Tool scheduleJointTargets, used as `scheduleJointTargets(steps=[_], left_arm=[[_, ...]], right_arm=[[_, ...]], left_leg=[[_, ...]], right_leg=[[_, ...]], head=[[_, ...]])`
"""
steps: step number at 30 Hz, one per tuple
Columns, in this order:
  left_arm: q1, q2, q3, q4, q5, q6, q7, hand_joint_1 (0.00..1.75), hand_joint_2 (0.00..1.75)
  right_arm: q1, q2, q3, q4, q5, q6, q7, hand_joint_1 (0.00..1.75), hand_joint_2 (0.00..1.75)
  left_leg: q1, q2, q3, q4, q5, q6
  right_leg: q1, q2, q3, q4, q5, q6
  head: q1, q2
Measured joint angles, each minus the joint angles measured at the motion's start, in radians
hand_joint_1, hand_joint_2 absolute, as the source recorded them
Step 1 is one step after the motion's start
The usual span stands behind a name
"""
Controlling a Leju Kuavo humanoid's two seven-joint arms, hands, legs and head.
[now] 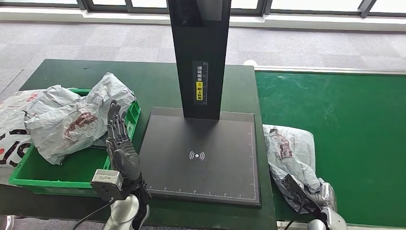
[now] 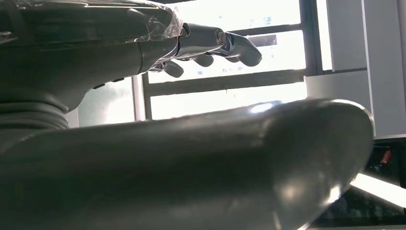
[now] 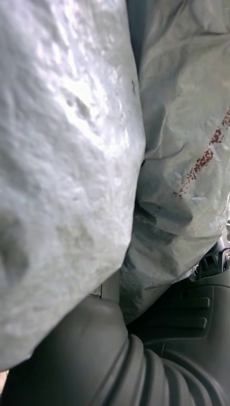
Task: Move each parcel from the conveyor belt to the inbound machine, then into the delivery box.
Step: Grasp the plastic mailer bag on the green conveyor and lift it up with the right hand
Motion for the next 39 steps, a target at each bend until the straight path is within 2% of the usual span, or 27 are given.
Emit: scheduleJointTargets(steps=[4,6,10,14,21,25,31,36,39], left_arm=[[0.0,0.0,0.0,0.0,-0.002,0.0,0.0,0.0,0.0],[0.0,0.0,0.0,0.0,-0.003,0.0,0.0,0.0,0.0],[0.003,0.0,0.0,-0.001,-0.003,0.003,0.0,0.0,0.0],[0.012,0.0,0.0,-0.006,-0.002,0.016,0.0,0.0,0.0],[0.015,0.0,0.0,-0.01,0.011,0.03,0.0,0.0,0.0],[0.015,0.0,0.0,-0.01,0.017,0.03,0.0,0.0,0.0],[0.015,0.0,0.0,-0.01,0.02,0.029,0.0,0.0,0.0],[0.009,0.0,0.0,-0.007,0.027,0.021,0.0,0.0,0.0],[0.001,0.0,0.0,-0.001,0.032,0.016,0.0,0.0,0.0]], right_arm=[[0.001,0.0,0.016,0.0,-0.026,-0.017,-0.013,1.75,1.75],[0.005,0.002,0.026,-0.006,-0.058,-0.055,-0.036,1.75,1.75],[0.026,0.023,0.044,-0.075,-0.168,-0.206,-0.127,1.75,1.75],[0.057,0.054,0.077,-0.227,-0.268,-0.343,-0.221,1.75,1.75],[0.134,0.09,0.174,-0.449,-0.333,-0.507,-0.322,1.75,1.75],[0.16,0.107,0.223,-0.531,-0.337,-0.532,-0.385,1.75,1.75],[0.176,0.126,0.251,-0.583,-0.339,-0.535,-0.411,1.75,1.75],[0.195,0.164,0.297,-0.625,-0.317,-0.537,-0.536,1.75,1.75],[0.196,0.186,0.34,-0.633,-0.304,-0.538,-0.538,1.75,1.75]], left_leg=[[0.0,0.0,0.0,0.0,0.0,0.0],[0.0,0.0,0.0,0.0,0.0,0.0],[0.0,-0.003,-0.002,0.0,0.0,0.0],[0.0,-0.008,-0.003,0.0,0.001,0.0],[0.0,-0.011,-0.006,0.0,0.001,-0.001],[-0.001,-0.011,-0.006,0.0,0.001,0.0],[-0.001,-0.011,-0.007,0.0,0.002,0.0],[0.0,-0.011,-0.007,0.0,0.001,-0.001],[0.0,-0.011,-0.007,0.0,0.002,-0.001]], right_leg=[[0.0,0.0,0.0,0.0,0.0,0.0],[0.0,0.0,0.0,0.0,0.0,0.0],[-0.001,-0.002,-0.001,0.001,0.0,0.0],[-0.001,-0.007,-0.002,0.002,-0.001,-0.001],[-0.001,-0.01,-0.003,0.002,-0.003,-0.001],[-0.001,-0.01,-0.003,0.002,-0.003,-0.001],[-0.001,-0.011,-0.003,0.002,-0.003,-0.001],[-0.001,-0.01,-0.004,0.002,-0.003,-0.002],[-0.001,-0.01,-0.005,0.002,-0.003,-0.002]], head=[[0.0,0.0],[0.0,0.0],[0.0,0.0],[0.0,0.0],[0.0,0.0],[0.0,0.0],[0.0,0.0],[0.0,0.0],[0.0,0.0]])
